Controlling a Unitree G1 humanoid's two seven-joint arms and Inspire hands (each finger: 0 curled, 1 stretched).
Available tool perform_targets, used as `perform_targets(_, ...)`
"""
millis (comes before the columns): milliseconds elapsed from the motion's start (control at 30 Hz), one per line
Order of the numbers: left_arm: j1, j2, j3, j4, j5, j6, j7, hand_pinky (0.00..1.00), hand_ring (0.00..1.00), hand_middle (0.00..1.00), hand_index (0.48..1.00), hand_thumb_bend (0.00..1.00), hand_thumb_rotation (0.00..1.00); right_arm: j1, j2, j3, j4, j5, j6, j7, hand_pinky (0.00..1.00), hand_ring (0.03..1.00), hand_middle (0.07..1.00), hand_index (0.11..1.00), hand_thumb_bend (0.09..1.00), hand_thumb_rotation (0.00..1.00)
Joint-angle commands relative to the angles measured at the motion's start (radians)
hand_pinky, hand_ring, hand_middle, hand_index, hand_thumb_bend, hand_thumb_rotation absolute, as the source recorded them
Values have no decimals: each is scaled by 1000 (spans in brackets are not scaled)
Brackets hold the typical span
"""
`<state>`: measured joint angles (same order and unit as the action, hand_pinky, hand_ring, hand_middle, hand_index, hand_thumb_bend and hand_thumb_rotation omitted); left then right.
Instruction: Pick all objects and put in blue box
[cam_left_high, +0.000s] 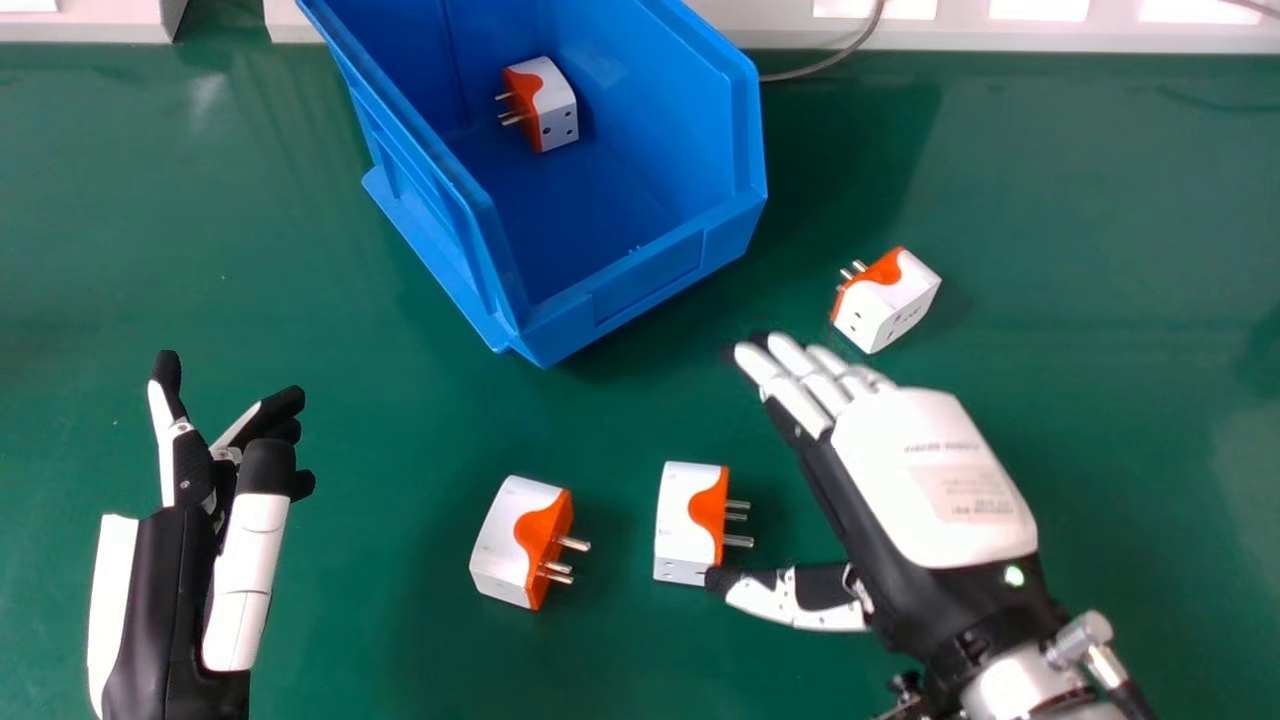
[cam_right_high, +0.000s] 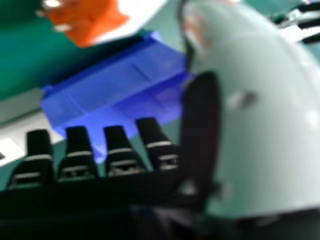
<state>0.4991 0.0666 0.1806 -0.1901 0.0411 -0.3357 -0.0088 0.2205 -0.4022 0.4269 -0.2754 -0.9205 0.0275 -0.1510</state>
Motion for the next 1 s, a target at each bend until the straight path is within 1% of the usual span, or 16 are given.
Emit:
perform_targets(0, 3, 6, 4, -9, -1, -8, 2, 766, 856, 855, 898, 944, 1000, 8, 0, 5, 25, -22, -16, -14, 866, 905, 924, 888, 433, 404)
perform_targets(200, -1, 6, 7, -1, -7, -12, -1, 768, 855, 855, 899, 942, 1000, -26, 25, 29, 119, -38, -3, -1, 876, 912, 930, 892, 460, 400)
perform_targets(333, -2, 5, 6, -3, -6, -11, -1, 769, 855, 855, 898, 941, 1000, -63, 44, 48, 179, -64, 12, 4, 879, 913, 931, 902, 463, 395)
perform_targets(367, -1, 4, 6, -3, -6, -11, -1, 769, 855, 855, 899, 941, 1000, -73, 48, 54, 193, -72, 16, 4, 877, 910, 929, 902, 467, 380)
perform_targets(567, 0, 5, 7, -5, -7, -13, -3, 770, 856, 856, 899, 939, 1000, -162, 75, 93, 317, -126, 49, 20, 885, 914, 934, 902, 454, 380)
perform_targets(733, -1, 5, 7, -3, -9, -17, -4, 772, 857, 856, 900, 929, 1000, -208, 90, 113, 367, -132, 69, 21, 875, 909, 928, 890, 447, 369)
perform_targets(833, 1, 4, 6, -8, -7, -17, -4, 774, 857, 856, 900, 921, 1000, -225, 101, 114, 386, -125, 75, 17, 871, 905, 919, 877, 444, 360)
perform_targets(967, 3, 5, 6, -7, -9, -21, -6, 775, 858, 857, 901, 912, 1000, -241, 113, 114, 413, -122, 74, 0, 860, 892, 907, 859, 442, 351)
